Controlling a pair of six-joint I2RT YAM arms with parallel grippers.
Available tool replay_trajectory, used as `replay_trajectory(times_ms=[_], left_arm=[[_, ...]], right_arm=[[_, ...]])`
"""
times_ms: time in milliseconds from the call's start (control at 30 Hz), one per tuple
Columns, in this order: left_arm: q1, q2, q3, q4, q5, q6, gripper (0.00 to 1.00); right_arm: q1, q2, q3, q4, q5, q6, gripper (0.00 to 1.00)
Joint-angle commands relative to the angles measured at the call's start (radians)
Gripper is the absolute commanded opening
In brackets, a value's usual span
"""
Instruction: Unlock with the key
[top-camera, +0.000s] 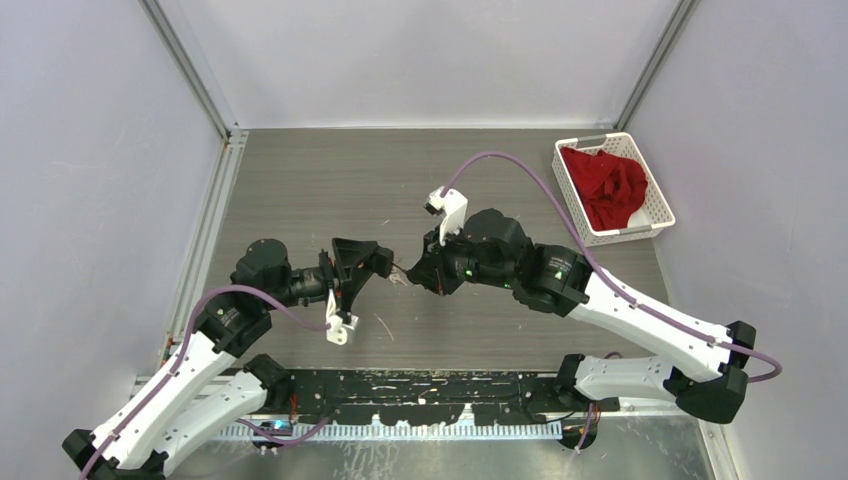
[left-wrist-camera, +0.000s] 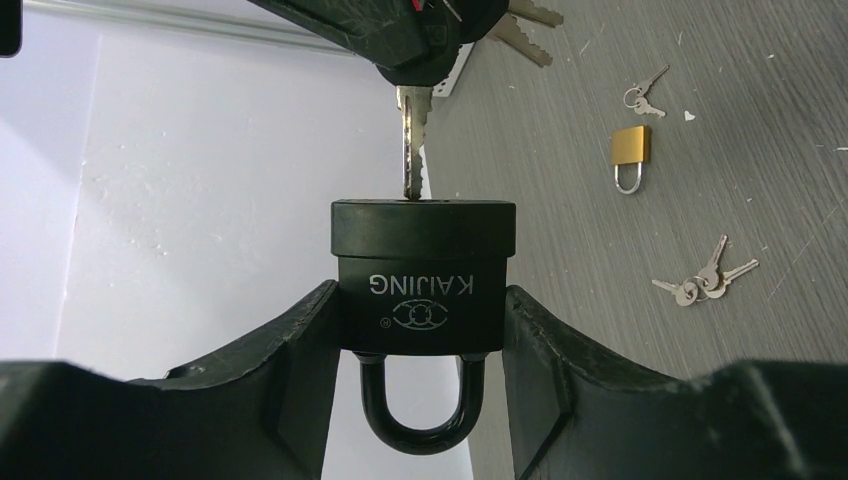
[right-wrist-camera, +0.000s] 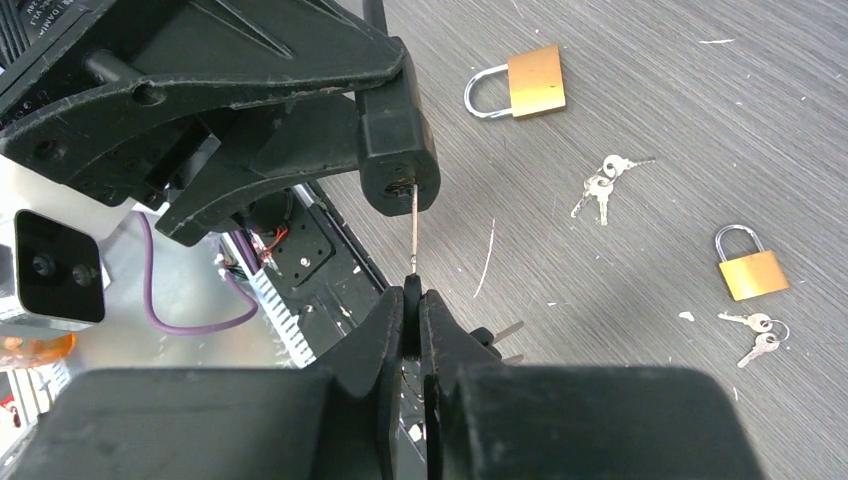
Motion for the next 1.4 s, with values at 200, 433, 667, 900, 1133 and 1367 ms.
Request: replay_trajectory(times_ms=[200,433,667,900,1133,1367], left_arm=[[-0.001,-0.017,0.070,0.126,0.045,0.013,0.00],[0.000,-0.013,0.068,0.126,0.052,0.026,0.00],[-0.002,-0.011,0.069,0.126,0.049,0.027,0.00],[-0.001,-0.008,0.067,0.126,0.039,0.028,0.00],[-0.002,-0.002,0.063,0.126,0.023,0.033,0.00],[-0.002,-0.002,0.066,0.126,0.028,0.036,0.00]], right_arm=[[-0.002,0.008,0.013,0.098,-0.001,-0.014,0.01],[-0.002,0.019,0.018,0.118,-0.004,-0.017,0.01],[-0.001,0.032,0.022,0.134,-0.019,-0.018,0.01],[-0.002,0.039,0.025,0.133,-0.034,-0.018,0.01],[-0.001,0.000,-0.003,0.140,-0.029,-0.006,0.01],[-0.001,-0.006,-0.007,0.153,-0.029,-0.011,0.01]])
